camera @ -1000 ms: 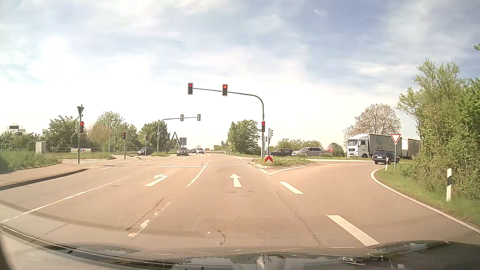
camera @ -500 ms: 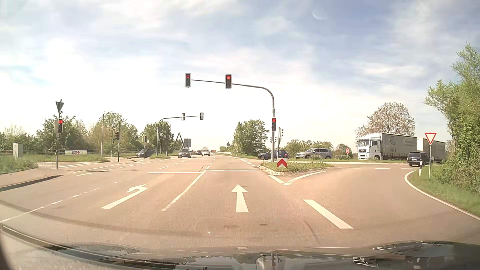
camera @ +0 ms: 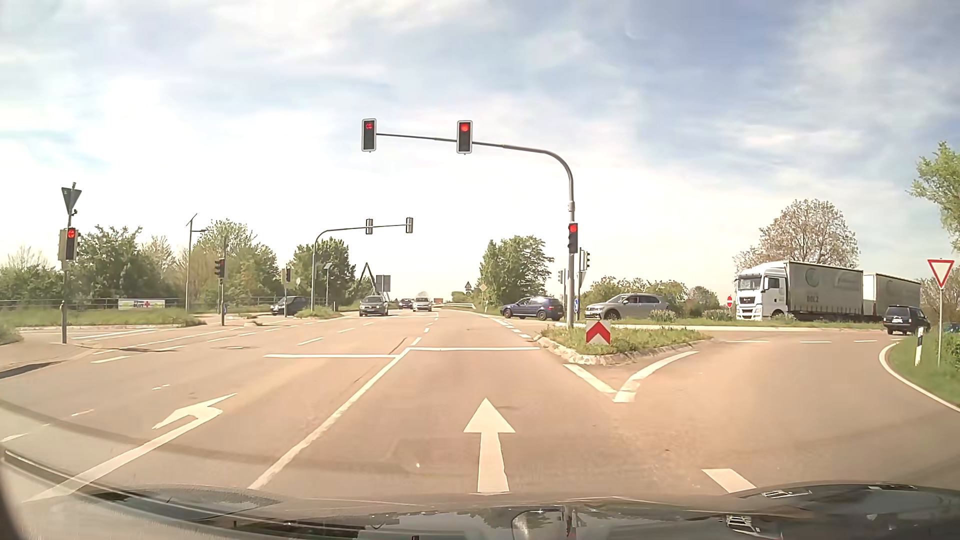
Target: Follow the waypoints while adhering to traffic rules and regulations
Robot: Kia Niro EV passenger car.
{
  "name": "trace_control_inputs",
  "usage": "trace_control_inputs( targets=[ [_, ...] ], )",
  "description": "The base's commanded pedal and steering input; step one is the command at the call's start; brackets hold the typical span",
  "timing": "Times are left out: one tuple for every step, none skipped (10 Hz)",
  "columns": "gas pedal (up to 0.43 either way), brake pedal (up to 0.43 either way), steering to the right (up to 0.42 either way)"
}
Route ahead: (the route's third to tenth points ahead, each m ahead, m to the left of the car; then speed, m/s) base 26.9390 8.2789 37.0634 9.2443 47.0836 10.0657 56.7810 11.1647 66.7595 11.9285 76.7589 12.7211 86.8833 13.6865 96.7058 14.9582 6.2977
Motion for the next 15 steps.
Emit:
trace_control_inputs(
  targets=[
    [0.000,0.195,-0.029],
    [0.000,0.201,-0.029],
    [0.000,0.201,-0.029],
    [0.000,0.201,-0.028],
    [0.000,0.207,-0.026],
    [0.000,0.213,-0.021],
    [0.000,0.213,-0.016],
    [0.000,0.220,-0.014],
    [0.000,0.213,-0.014],
    [0.000,0.220,-0.013],
    [0.000,0.226,-0.013],
    [0.000,0.220,-0.013],
    [0.000,0.226,-0.013],
    [0.000,0.226,-0.013],
    [0.000,0.226,-0.013]
  ],
)
